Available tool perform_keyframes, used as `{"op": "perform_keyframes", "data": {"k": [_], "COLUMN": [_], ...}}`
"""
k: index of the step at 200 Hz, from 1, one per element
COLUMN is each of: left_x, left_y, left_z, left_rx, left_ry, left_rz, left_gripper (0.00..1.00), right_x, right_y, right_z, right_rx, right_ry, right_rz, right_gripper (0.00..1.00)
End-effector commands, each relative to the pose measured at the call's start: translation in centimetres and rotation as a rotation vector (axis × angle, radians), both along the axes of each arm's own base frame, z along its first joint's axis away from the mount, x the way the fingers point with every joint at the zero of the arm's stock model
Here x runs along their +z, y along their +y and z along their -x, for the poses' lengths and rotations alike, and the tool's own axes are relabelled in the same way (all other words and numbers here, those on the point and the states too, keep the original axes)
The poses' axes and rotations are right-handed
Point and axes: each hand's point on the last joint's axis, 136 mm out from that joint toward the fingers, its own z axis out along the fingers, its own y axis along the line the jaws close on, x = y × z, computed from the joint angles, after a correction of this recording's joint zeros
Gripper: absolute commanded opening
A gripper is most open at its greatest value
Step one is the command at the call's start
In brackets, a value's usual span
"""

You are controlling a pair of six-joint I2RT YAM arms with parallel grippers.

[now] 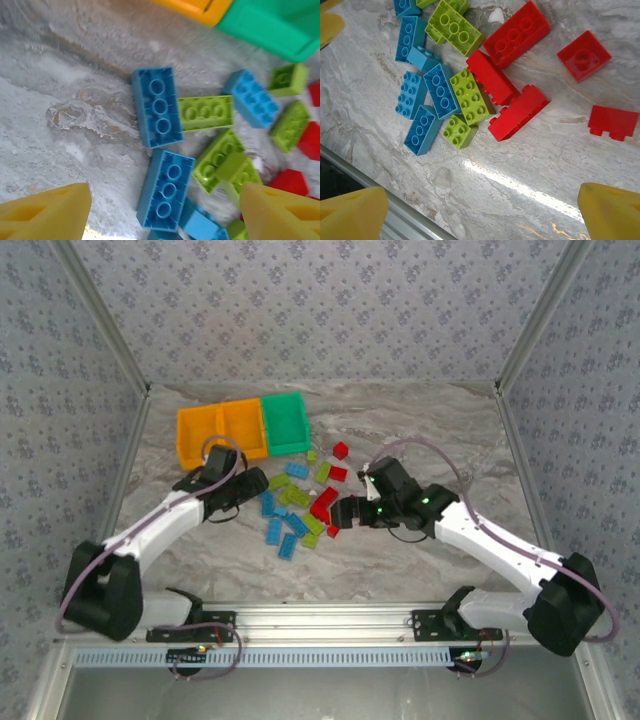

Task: Sort the legos into containers by color

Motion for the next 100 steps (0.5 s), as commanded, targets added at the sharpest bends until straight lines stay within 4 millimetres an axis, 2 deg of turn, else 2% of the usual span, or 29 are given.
{"op": "perform_keyframes", "data": {"k": [1,28,48,100], "left_x": [0.1,-2.4,-3.3,-6.1], "left_y": [-1.1,-1.6,-1.7,-0.3], "left_z": [-2.1,-3.7,-4.5,-3.9], "left_rx": [0.019,0.036,0.042,0.027], "left_ry": [0.044,0.111,0.132,0.218], "left_rz": [-0.002,-0.036,-0.057,-0.179], "left_gripper": [0.79,0.8,0.71,0.6], "right_x": [-0.3,-1.0,-1.0,0.0], "right_y": [0.2,0.4,0.0,-1.3], "right_z": [-0.1,1.1,1.5,1.7], "right_rx": [-0.06,-0.047,-0.048,-0.07], "right_ry": [0.007,0.016,0.004,-0.03], "right_rz": [0.024,0.049,0.075,0.085], "right_gripper": [1.0,1.0,1.0,1.0]}}
